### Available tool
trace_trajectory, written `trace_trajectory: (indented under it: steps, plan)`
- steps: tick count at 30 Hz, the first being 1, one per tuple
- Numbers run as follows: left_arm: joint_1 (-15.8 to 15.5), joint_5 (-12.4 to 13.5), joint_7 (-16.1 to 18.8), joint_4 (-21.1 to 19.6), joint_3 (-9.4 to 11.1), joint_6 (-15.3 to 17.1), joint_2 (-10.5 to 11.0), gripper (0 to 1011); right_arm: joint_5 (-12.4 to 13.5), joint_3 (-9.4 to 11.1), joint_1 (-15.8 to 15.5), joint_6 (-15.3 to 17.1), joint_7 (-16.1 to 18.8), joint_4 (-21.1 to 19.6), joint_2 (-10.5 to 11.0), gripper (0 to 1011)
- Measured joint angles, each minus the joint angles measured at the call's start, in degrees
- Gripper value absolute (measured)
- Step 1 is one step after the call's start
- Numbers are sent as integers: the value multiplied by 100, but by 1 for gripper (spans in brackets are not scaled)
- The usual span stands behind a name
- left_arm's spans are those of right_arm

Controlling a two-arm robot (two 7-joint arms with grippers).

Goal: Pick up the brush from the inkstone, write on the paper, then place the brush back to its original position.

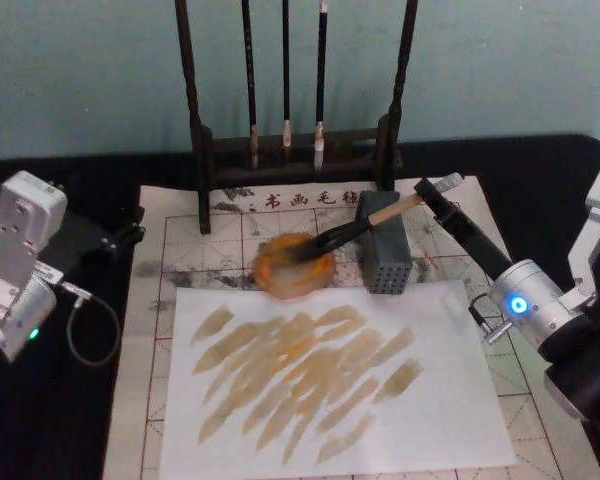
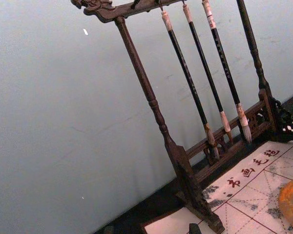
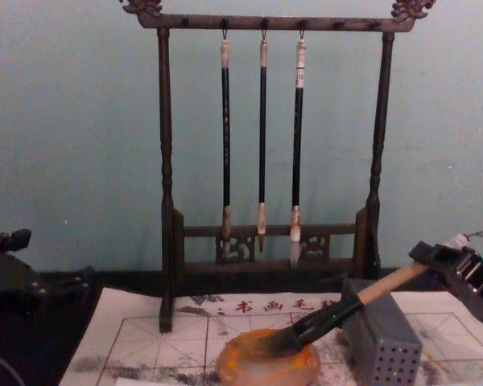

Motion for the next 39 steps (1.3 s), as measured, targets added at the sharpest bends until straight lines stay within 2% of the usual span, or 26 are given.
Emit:
trace_trajectory:
  steps: [18,21,24,31,37,39]
  plan:
    - [0,0,0,0,0,0,0,1001,-5,-12,-4,-10,3,-1,7,197]
    - [0,0,0,0,0,0,0,1001,-6,-15,-4,-10,3,-1,6,265]
    - [0,0,0,0,0,0,0,1001,-6,-15,-4,-11,3,-2,6,398]
    - [0,0,0,0,0,0,0,1001,-6,-15,-3,-14,6,-5,6,570]
    - [0,0,0,0,0,0,0,1001,-4,-15,-3,-16,8,-8,6,794]
    - [0,0,0,0,0,0,0,1001,-4,-15,-3,-17,9,-9,6,831]
